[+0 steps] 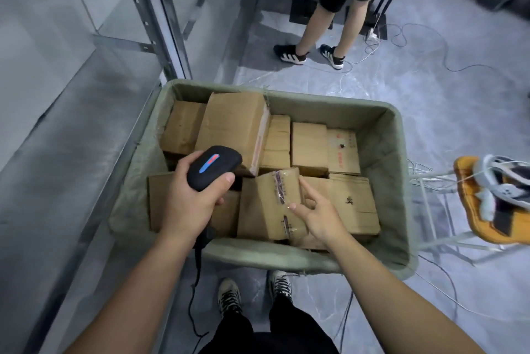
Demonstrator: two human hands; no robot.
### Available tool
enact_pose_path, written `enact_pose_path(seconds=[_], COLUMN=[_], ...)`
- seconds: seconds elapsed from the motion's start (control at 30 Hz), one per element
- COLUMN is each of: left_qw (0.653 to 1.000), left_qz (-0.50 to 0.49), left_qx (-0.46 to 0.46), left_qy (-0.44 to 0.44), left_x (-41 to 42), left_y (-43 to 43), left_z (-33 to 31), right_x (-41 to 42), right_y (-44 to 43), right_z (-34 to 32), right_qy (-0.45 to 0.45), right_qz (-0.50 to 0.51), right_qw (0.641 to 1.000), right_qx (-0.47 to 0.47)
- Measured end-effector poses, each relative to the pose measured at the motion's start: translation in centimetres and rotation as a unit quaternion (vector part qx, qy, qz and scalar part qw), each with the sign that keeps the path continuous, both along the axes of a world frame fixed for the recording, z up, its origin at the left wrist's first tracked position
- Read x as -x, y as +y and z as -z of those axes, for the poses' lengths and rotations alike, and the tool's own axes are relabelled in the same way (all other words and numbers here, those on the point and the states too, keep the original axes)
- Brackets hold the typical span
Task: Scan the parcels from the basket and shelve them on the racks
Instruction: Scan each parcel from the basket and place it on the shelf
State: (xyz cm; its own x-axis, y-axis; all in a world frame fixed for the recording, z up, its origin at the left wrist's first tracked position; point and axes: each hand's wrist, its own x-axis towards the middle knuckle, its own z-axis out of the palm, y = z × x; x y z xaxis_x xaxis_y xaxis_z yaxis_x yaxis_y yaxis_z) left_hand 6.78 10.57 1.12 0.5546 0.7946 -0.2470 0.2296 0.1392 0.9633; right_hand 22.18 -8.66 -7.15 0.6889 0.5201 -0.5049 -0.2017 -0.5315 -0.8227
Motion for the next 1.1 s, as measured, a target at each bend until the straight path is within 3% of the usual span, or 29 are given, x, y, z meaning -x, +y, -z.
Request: enact_pose_path(seconds=[0.3,0.53,0.8,0.9,1.1], left_qw=[1.0,1.0,0.999,0.999,0.999], left_qz=[-0.006,-0.02,-0.031,-0.034,-0.05], left_qx=[-0.005,-0.008,0.006,0.014,0.011], left_qy=[0.013,0.005,0.018,0.016,0.013], left_x=[-2.9,-4.0,-3.7,-3.3,-3.3], left_y=[-3.2,-4.5,-5.7,-5.8,-5.9], left_z=[-0.7,-1.8,-1.6,-1.4,-1.7], right_x=[-5.0,-4.7,-2.4,-2.6,-3.7], right_y=[-2.4,-1.4,0.1,-0.4,-2.9], right_z=[0.5,-0.5,-0.1,-0.1,-0.5], right_qy=[0.016,-0.094,-0.201,-0.175,-0.079], right_qz=[0.11,0.016,-0.071,-0.057,-0.011], right_qw=[0.993,0.991,0.951,0.964,0.997], right_qx=[-0.034,0.098,0.224,0.193,0.017])
